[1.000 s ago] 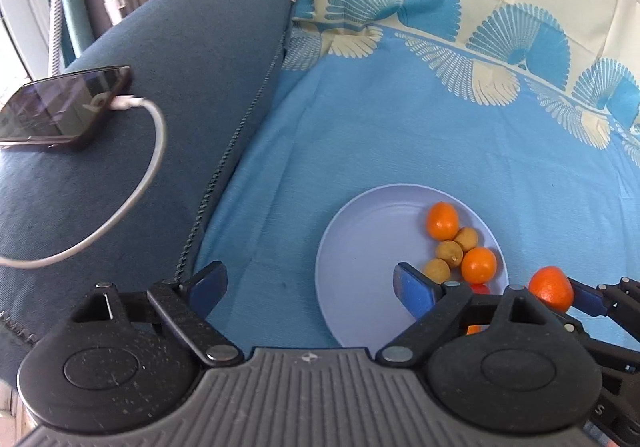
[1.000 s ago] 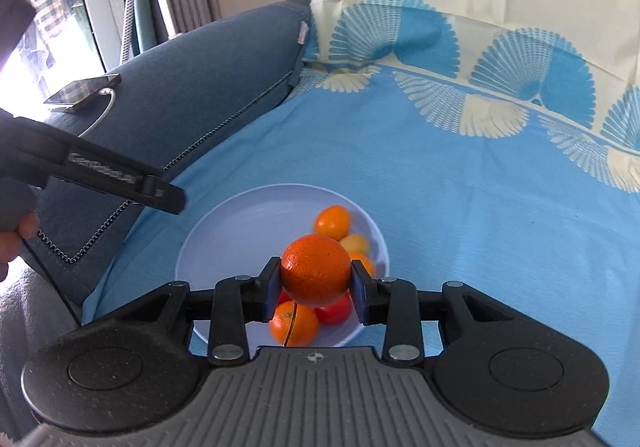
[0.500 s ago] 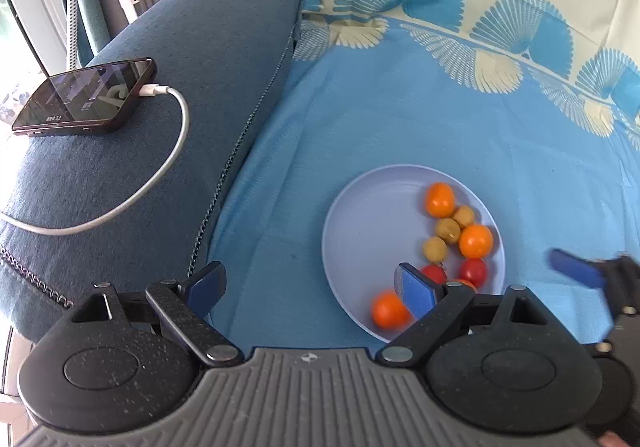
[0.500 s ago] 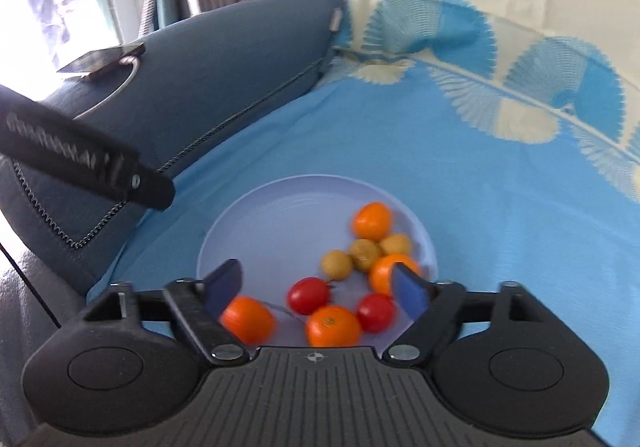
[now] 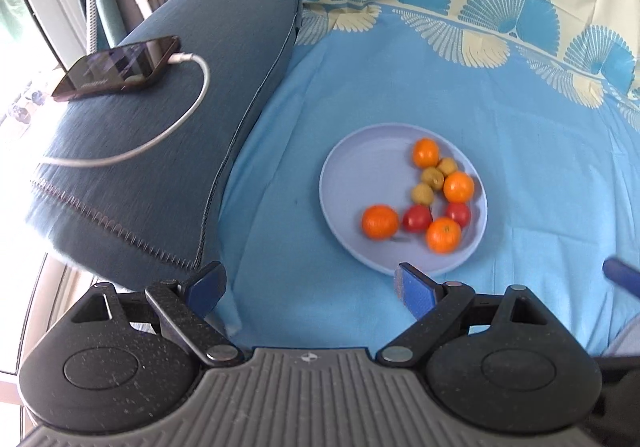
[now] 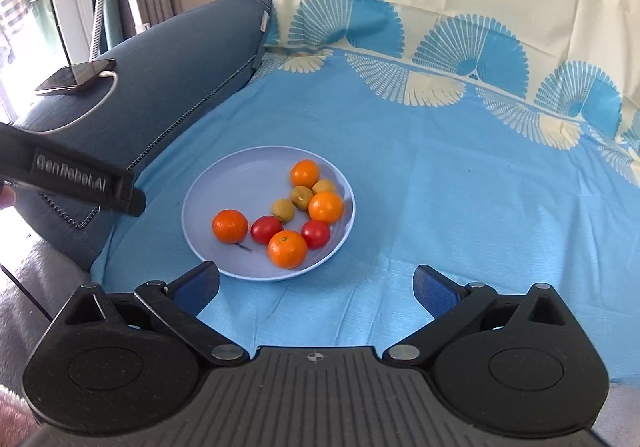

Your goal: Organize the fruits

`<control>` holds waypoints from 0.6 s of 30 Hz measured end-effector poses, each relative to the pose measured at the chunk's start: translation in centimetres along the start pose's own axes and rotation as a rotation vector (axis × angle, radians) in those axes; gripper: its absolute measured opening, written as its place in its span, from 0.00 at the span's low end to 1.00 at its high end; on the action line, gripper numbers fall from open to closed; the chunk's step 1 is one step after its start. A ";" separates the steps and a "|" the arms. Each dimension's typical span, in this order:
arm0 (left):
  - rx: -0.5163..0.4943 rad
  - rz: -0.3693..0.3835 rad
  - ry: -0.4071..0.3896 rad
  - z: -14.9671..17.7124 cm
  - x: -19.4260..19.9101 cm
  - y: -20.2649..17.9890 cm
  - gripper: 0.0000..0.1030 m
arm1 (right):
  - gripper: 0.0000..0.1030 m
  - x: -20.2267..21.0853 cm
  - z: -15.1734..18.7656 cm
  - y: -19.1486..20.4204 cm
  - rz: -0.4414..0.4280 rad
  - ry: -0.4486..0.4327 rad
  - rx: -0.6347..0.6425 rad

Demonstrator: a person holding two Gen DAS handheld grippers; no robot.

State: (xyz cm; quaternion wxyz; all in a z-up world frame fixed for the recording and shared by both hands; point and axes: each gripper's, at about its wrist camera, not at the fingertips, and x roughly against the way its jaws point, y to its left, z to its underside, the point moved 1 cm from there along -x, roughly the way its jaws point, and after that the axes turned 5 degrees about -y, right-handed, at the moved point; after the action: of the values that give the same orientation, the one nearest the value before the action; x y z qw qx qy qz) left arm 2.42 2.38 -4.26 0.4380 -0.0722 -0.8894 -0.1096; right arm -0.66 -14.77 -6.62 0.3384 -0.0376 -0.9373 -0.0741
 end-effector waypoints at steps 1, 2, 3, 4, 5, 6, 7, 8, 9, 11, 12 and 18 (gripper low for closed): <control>-0.001 -0.002 -0.003 0.4 0.4 0.1 0.91 | 0.99 0.4 0.0 0.1 0.004 -0.008 0.002; -0.002 -0.003 -0.007 0.8 0.8 0.2 0.91 | 0.99 0.8 0.0 0.2 0.008 -0.016 0.004; -0.003 -0.004 -0.011 1.1 1.1 0.2 0.91 | 0.99 1.2 0.0 0.3 0.013 -0.025 0.005; -0.003 -0.005 -0.015 1.4 1.4 0.2 0.91 | 0.99 1.5 0.0 0.4 0.015 -0.034 0.006; -0.002 -0.005 -0.019 1.6 1.7 0.2 0.91 | 0.99 1.9 0.0 0.4 0.016 -0.041 0.008; -0.002 -0.004 -0.024 1.8 2.0 0.2 0.91 | 0.99 2.3 0.1 0.5 0.017 -0.048 0.012; -0.001 -0.004 -0.028 1.9 2.2 0.1 0.91 | 0.99 2.6 0.1 0.6 0.019 -0.055 0.016; -0.002 -0.003 -0.032 2.0 2.4 0.1 0.91 | 0.99 3.0 0.2 0.6 0.019 -0.063 0.020; -0.004 -0.003 -0.037 2.1 2.7 0.0 0.91 | 0.99 3.3 0.2 0.7 0.019 -0.069 0.025; -0.010 0.000 -0.045 2.3 3.1 -0.1 0.91 | 0.99 4.0 0.3 0.7 0.022 -0.081 0.030; -0.012 0.002 -0.049 2.3 3.3 -0.3 0.91 | 0.99 4.3 0.3 0.6 0.024 -0.086 0.029; -0.024 0.014 -0.058 2.5 4.0 -0.8 0.91 | 0.99 5.1 0.3 0.1 0.035 -0.099 0.010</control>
State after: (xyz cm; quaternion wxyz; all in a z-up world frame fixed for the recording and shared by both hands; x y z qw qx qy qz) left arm -2.05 2.41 -2.64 0.4118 -0.0869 -0.8998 -0.1152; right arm -4.75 -14.54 -3.62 0.2930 -0.0560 -0.9525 -0.0614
